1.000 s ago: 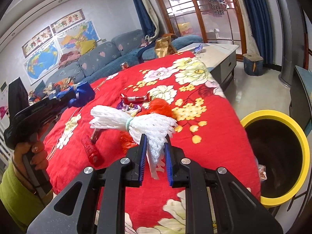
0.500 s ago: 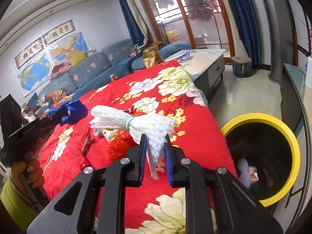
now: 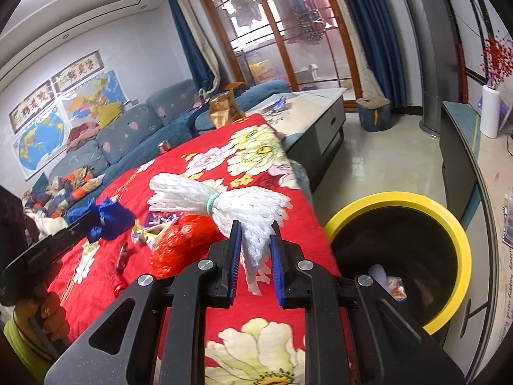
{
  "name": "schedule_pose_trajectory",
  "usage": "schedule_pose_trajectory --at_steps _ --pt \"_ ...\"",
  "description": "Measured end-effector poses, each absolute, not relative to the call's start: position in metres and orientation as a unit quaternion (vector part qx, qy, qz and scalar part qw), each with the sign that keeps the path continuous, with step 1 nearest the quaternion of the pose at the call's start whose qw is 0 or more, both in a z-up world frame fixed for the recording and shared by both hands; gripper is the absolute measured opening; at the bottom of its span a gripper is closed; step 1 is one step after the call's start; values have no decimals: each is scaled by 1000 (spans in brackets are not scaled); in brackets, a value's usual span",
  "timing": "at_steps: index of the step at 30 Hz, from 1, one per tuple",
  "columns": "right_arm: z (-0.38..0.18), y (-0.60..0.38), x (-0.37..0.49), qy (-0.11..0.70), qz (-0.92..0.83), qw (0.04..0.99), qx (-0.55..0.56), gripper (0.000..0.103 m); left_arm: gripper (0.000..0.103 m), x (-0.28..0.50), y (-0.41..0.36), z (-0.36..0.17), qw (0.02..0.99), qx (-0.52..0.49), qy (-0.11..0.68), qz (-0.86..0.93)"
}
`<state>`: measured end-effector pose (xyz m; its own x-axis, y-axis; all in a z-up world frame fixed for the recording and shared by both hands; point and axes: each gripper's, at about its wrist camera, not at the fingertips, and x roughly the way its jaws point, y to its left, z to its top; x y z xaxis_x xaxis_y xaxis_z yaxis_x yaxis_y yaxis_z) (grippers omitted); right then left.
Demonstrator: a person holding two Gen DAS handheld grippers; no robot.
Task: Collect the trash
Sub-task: 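Carry the foam net and blue plastic over the yellow-rimmed bin with both grippers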
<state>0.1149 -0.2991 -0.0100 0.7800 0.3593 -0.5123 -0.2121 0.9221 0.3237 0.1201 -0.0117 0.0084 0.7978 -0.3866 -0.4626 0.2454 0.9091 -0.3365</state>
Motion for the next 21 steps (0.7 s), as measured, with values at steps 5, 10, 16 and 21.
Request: schedule_pose_trajectory --at_steps 5,10,16,21 --pt "-11 -315 118 291 135 938 135 17 6 121 -30 7 936 -117 275 -183" --pt "-14 -330 119 288 115 940 145 17 6 120 -44 2 934 -105 282 -196" --pt "-20 -347 122 287 94 940 157 17 6 119 -63 -2 930 -89 288 -211" --pt "-25 -359 122 288 75 941 164 17 6 120 -78 -5 926 -77 294 -222"
